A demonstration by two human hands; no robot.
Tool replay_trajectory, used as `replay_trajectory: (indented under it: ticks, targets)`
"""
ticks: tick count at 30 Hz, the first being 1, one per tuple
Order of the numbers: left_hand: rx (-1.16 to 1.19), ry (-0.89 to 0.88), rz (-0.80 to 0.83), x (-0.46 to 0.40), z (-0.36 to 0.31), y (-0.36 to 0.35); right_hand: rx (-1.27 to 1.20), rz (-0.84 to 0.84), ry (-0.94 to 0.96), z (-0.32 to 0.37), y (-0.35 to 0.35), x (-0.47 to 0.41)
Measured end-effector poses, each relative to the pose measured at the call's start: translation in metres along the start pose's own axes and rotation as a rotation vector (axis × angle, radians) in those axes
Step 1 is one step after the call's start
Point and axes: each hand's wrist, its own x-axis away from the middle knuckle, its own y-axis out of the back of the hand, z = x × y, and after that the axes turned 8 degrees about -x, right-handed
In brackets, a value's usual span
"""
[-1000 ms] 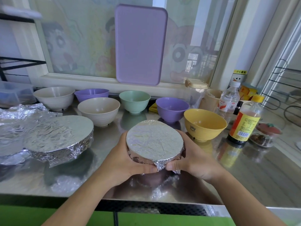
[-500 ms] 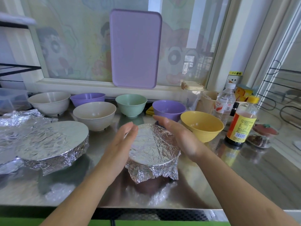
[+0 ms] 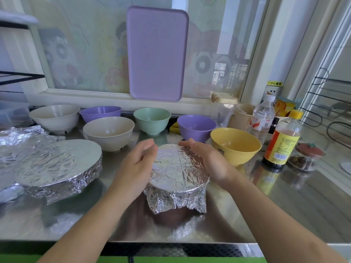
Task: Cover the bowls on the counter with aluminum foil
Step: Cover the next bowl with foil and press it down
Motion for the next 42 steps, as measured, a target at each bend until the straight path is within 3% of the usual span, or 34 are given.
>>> replay_trajectory:
  ticks: [3, 7, 12, 22, 27, 31, 34, 38, 42]
  targets:
    - [-0.078, -0.065, 0.075, -0.005, -0.014, 0.003, 0.121, 0.000, 0.047, 0.001, 0.002, -0.002]
    - [-0.354, -0.133, 0.189, -0.009, -0.029, 0.000, 0.180, 0.062, 0.051, 0.008, -0.006, -0.003]
    - [-0.400, -0.141, 0.198, -0.011, -0.033, -0.001, 0.235, 0.058, 0.015, 0.009, -0.007, -0.007]
    - [-0.389, -0.085, 0.227, -0.009, -0.033, -0.001, -0.053, 0.013, 0.008, -0.012, 0.002, 0.007]
    - [-0.491, -0.117, 0.216, -0.011, -0.032, -0.003, -0.151, -0.119, -0.027, -0.012, -0.005, 0.016]
    - [-0.700, -0.199, 0.270, 0.003, -0.046, -0.008, 0.066, -0.237, -0.022, -0.013, -0.005, 0.022]
    - [-0.891, -0.177, 0.369, 0.010, -0.049, -0.014, 0.144, -0.351, 0.123, -0.018, -0.004, 0.035]
    - [-0.972, -0.218, 0.359, 0.004, -0.042, -0.017, 0.274, -0.534, 0.335, -0.028, 0.003, 0.066]
    - [-1.017, -0.255, 0.349, 0.001, -0.039, -0.019, 0.258, -0.252, 0.340, -0.021, 0.004, 0.105]
